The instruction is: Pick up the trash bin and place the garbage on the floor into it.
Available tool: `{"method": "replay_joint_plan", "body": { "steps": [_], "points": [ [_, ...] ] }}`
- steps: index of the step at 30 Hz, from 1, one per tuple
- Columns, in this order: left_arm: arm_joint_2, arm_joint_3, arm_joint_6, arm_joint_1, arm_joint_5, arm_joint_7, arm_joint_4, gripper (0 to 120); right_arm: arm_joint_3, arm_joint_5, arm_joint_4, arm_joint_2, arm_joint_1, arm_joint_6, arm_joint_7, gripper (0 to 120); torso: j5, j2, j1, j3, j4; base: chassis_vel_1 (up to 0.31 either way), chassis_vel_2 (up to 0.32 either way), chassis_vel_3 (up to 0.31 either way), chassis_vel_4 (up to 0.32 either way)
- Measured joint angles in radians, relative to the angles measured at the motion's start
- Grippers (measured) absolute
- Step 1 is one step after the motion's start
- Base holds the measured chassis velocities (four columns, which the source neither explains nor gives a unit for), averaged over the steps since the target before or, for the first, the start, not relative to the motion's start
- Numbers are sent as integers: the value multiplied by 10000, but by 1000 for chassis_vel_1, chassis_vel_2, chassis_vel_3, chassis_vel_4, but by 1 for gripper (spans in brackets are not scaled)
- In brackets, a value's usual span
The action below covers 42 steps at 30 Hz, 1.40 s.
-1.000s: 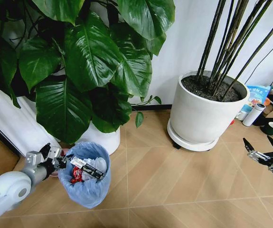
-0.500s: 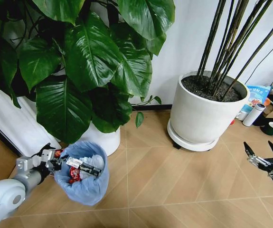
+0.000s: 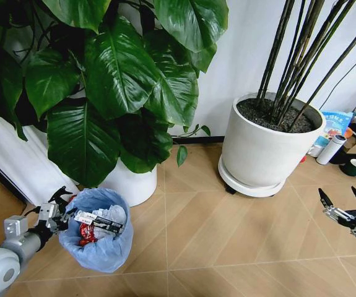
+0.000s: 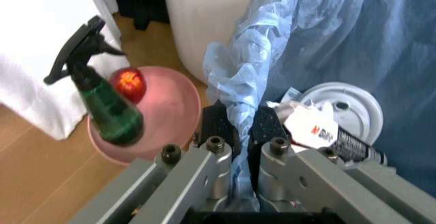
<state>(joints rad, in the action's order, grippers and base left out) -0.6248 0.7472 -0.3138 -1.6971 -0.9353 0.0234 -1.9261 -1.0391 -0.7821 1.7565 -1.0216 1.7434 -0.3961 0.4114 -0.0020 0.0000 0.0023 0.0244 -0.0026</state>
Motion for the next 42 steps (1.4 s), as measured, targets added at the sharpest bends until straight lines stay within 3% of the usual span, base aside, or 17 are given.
{"method": "replay_joint_plan", "body": {
  "steps": [12,42],
  "points": [
    [16,663,-172,-1020,75,20,-327,0,132,2,-321,5,-47,-282,305,100,0,0,0,0,1,0,0,0,0],
    [-123,890,-227,-1189,69,172,-667,0,188,-104,-402,-134,-46,-505,642,100,-1,0,1,0,0,44,-42,-42,39]
  ]
}}
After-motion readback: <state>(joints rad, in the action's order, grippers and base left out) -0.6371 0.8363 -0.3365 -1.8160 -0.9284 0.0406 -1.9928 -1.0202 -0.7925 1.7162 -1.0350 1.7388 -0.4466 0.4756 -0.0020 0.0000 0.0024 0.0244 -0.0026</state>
